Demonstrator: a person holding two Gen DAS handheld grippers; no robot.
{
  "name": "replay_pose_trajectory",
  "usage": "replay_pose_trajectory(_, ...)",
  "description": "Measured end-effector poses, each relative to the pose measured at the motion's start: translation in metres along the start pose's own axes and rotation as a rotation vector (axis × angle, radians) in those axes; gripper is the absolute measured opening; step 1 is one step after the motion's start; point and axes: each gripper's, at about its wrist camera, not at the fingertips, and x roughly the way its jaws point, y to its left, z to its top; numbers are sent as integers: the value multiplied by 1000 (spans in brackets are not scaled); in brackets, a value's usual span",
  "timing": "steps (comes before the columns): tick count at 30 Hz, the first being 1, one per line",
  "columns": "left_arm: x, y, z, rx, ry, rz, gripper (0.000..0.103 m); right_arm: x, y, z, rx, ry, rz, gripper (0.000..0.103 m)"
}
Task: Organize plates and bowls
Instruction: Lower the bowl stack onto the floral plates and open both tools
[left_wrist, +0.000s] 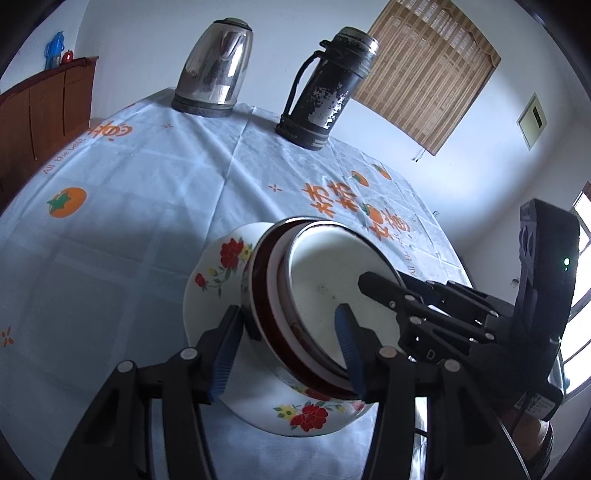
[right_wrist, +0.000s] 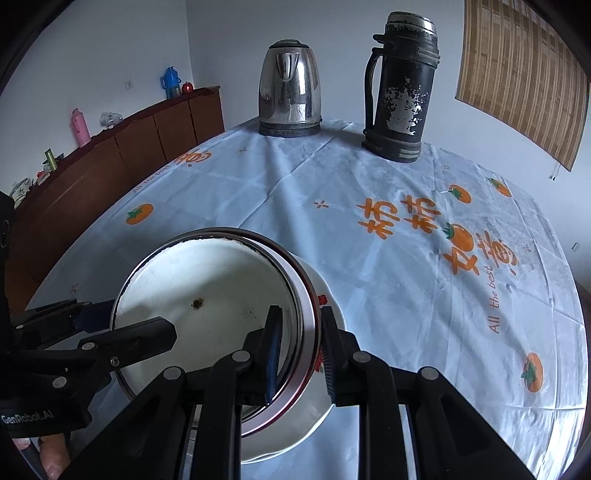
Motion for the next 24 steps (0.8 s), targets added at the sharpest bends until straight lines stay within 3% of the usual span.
replay_pose_trajectory(14,-8,-6,-2,28,-47,31,56,0,6,-7,-21,-66,-20,25)
replay_pose_trajectory(15,-10,-6,-2,31,-56,28,58,-1,7,-8,-26,-68,-21,28)
replay_pose_trajectory(19,-24,-13,-3,67,-121,52,71,-13,10,-13,-44,-126,-14,57)
replay_pose_trajectory(22,-39,-19,-3,115,-206,87,77,-32,7,-16,-23,-224,-9,58)
replay_pose_trajectory(24,-46,-23,-3,142,-259,110,83,-43,6,-20,-17,-298,-14,65)
